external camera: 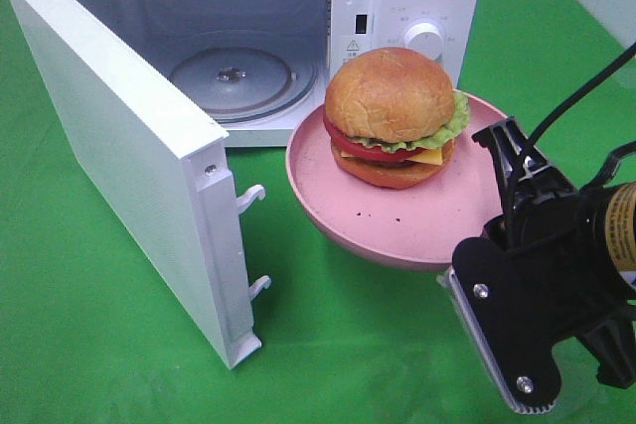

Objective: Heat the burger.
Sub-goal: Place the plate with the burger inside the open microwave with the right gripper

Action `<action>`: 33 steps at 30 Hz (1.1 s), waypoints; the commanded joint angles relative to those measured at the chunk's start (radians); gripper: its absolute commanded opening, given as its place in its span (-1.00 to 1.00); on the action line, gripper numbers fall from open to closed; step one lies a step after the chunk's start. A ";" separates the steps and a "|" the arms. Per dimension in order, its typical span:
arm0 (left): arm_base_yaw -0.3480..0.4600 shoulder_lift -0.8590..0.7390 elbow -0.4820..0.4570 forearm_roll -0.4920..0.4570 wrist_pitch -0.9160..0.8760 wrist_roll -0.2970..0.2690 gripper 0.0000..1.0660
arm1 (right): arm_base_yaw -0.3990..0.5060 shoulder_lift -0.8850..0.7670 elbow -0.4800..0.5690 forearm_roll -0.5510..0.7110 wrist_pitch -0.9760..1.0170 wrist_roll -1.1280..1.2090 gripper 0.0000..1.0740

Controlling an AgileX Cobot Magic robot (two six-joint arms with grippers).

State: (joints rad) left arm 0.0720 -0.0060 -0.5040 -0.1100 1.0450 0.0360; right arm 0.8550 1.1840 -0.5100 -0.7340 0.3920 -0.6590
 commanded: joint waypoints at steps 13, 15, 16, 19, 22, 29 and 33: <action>0.000 -0.018 -0.002 -0.003 -0.001 0.000 0.90 | -0.128 -0.008 -0.004 0.263 -0.119 -0.453 -1.00; 0.000 -0.018 -0.002 -0.003 -0.001 0.000 0.90 | -0.137 -0.008 -0.004 0.324 -0.121 -0.533 -1.00; 0.000 -0.018 -0.002 -0.003 -0.001 0.000 0.90 | -0.137 -0.008 -0.004 0.324 -0.121 -0.533 -1.00; 0.000 -0.018 -0.002 -0.003 -0.001 0.000 0.90 | -0.137 -0.008 -0.004 0.444 -0.132 -0.685 -1.00; 0.000 -0.018 -0.002 -0.003 -0.001 0.000 0.90 | -0.137 -0.008 -0.004 0.550 -0.132 -0.818 -1.00; 0.000 -0.018 -0.002 -0.003 -0.001 0.000 0.90 | -0.162 -0.008 -0.004 0.608 -0.134 -0.883 -1.00; 0.000 -0.018 -0.002 -0.003 -0.001 0.000 0.90 | -0.208 -0.007 -0.004 0.646 -0.132 -0.913 -1.00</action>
State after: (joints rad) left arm 0.0720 -0.0060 -0.5040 -0.1100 1.0450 0.0360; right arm 0.6540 1.1840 -0.5100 -0.0990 0.3280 -1.5530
